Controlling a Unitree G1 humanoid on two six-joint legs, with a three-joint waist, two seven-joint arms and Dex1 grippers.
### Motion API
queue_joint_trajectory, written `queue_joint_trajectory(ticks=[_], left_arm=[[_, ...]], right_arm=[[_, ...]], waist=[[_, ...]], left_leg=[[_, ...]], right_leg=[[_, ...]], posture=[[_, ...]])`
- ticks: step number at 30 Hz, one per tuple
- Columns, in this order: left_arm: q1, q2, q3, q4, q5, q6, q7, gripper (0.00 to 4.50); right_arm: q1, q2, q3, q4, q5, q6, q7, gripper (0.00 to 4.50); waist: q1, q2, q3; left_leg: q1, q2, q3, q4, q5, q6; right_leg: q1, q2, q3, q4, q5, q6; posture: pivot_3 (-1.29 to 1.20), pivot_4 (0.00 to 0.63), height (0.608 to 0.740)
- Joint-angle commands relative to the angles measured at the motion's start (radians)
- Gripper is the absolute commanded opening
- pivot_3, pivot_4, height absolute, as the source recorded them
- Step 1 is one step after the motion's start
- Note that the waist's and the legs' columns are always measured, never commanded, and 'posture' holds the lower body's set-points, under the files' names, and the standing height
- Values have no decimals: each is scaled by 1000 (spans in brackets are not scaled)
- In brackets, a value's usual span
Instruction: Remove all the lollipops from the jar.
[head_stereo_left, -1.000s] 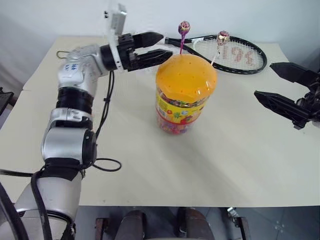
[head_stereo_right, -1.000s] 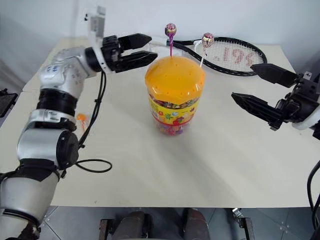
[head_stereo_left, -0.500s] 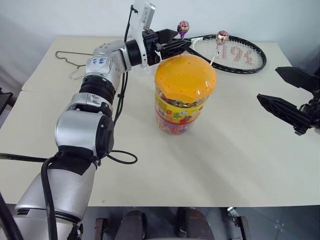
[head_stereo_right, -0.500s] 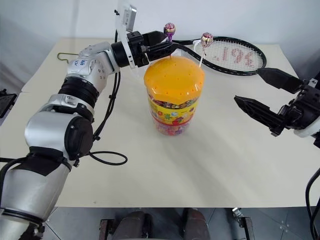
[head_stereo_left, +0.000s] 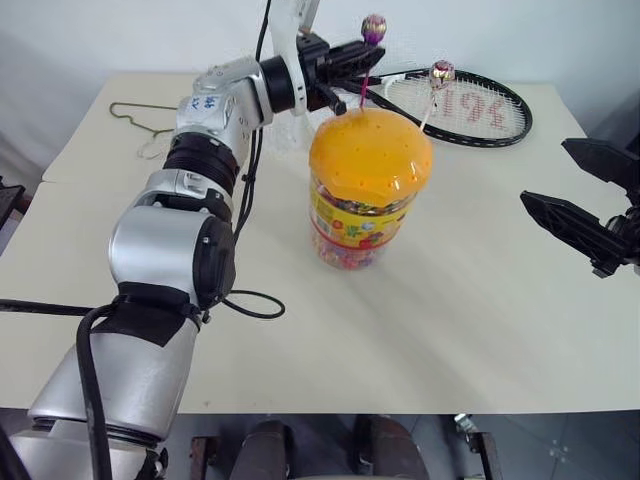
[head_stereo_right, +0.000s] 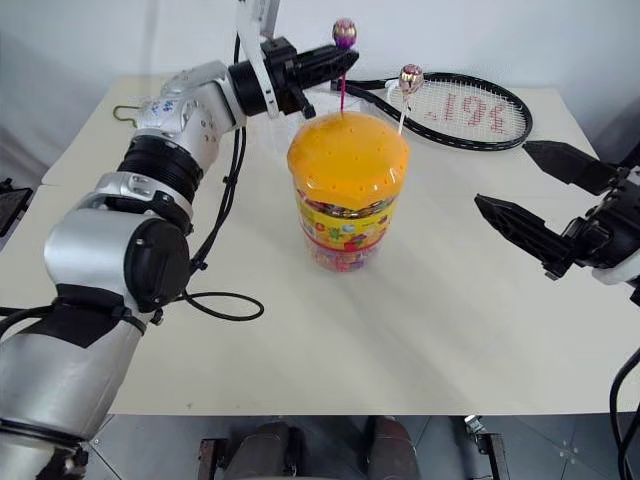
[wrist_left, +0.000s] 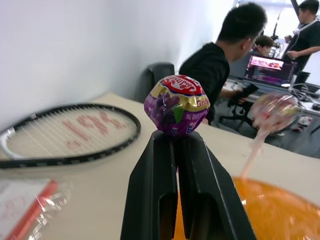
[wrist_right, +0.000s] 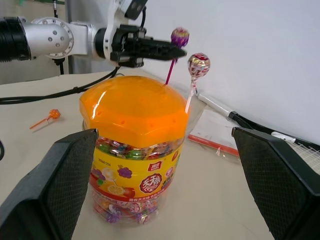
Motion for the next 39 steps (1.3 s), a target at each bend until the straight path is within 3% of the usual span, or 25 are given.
queue_joint_trajectory(ticks=[1, 7, 13, 17, 21, 26, 30, 39], left_arm=[[-87, 12, 45, -15, -23, -41, 9, 38], [-151, 54, 77, -17, -9, -50, 82, 38], [-97, 198, -44, -66, 109, 188, 99, 38], [55, 311, -114, -234, 151, 409, 69, 38], [283, 426, -162, -584, 142, 726, 43, 38], [524, 505, -105, -955, 114, 1105, 153, 38], [781, 599, -121, -1319, 15, 1416, 148, 38], [1020, 621, -106, -1458, -157, 1466, 298, 38]], right_arm=[[2, -1, -43, -27, 24, -25, -6, 4500], [-18, -12, -24, -21, 39, -19, 1, 4500], [-39, -35, 21, -4, 60, -2, 47, 4500], [-58, -77, 47, 41, 65, 13, 125, 4500], [-88, -129, 97, 104, 46, 23, 209, 4500], [-152, -142, 163, 156, 28, 21, 265, 4500], [-226, -118, 262, 210, -14, 1, 308, 4500], [-314, -84, 338, 275, -63, -10, 346, 4500]], waist=[[0, 0, 0], [-1, 0, 0], [-9, 1, 0], [-7, 1, 0], [-8, 0, 0], [-2, -1, 0], [-5, -1, 0], [-1, -1, 0]], left_leg=[[0, 0, 0, 0, 0, 0], [0, 0, 0, 0, 0, 0], [2, 0, 1, -1, 0, 0], [2, 0, 1, -1, 0, 0], [1, 1, 1, 0, 0, 0], [1, 1, 0, 1, 0, 0], [1, 1, 0, 2, 0, 0], [2, 1, 0, 2, 0, 0]], right_leg=[[0, 0, 0, 0, 0, 0], [0, 0, 0, 0, 0, 0], [0, 0, 1, 0, 0, 0], [0, 0, 2, 1, 0, 0], [-1, 0, 2, 1, 0, 0], [-1, 0, 2, 1, 0, 0], [0, 0, 3, 2, 0, 0], [0, 0, 4, 4, 0, -1]], posture=[[0, 150, 740], [0, 150, 740], [0, 150, 740], [0, 150, 740], [0, 150, 740], [0, 150, 740], [0, 150, 740], [0, 150, 740]])
